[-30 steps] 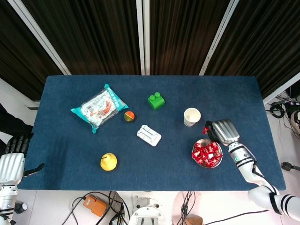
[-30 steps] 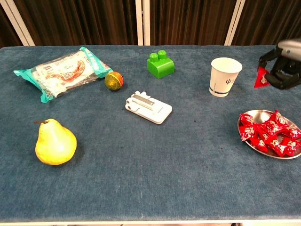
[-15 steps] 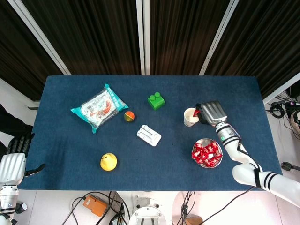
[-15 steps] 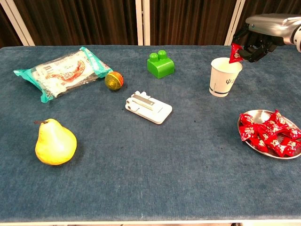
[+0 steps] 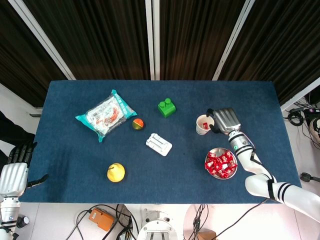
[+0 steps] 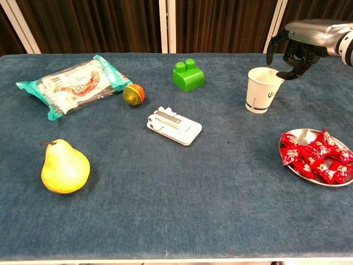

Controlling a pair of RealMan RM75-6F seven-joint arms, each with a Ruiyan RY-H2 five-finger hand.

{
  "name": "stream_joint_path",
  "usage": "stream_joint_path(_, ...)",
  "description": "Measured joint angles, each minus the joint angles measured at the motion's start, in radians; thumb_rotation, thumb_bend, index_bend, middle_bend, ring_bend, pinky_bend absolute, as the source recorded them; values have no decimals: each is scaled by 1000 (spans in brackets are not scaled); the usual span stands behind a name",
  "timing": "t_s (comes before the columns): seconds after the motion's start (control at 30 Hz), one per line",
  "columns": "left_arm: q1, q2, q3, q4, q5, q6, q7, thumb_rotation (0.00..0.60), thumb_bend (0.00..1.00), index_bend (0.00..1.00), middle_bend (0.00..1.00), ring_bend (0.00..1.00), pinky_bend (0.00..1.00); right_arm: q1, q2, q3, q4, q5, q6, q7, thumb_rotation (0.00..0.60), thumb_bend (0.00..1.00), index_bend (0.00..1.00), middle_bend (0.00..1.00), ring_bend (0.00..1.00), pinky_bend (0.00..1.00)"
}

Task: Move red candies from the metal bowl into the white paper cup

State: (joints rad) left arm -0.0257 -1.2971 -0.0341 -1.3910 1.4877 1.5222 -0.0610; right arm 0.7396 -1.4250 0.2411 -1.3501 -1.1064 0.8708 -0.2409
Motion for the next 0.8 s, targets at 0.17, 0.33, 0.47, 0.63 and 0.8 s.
stream_joint_path(0.17,-3,-3,0,3,-1,-6,-1,600,0,0,0,0,0,-49,49,-22,-81,-94,94,39,600,392,429,863,873,1000)
stream_joint_path(0.33,-7,-8,0,7,4,-7,-3,600,0,0,0,0,0,-132,129,-104,-198,-209,190,53,600,272,430,841,915,1000)
stream_joint_path(0.47,-10,-12,0,9,11,-4,-5,600,0,0,0,0,0,-184,158,-190,-248,-262,208,60,600,269,464,860,982,1000)
stream_joint_path(0.63,-9,-11,1,9,16,5,-6,600,0,0,0,0,0,-197,124,-236,-236,-290,162,65,600,270,482,878,1000,1000)
stream_joint_path(0.8,-2,-12,3,11,16,11,-9,600,0,0,0,0,0,-188,69,-249,-188,-303,121,59,600,309,494,879,1000,1000)
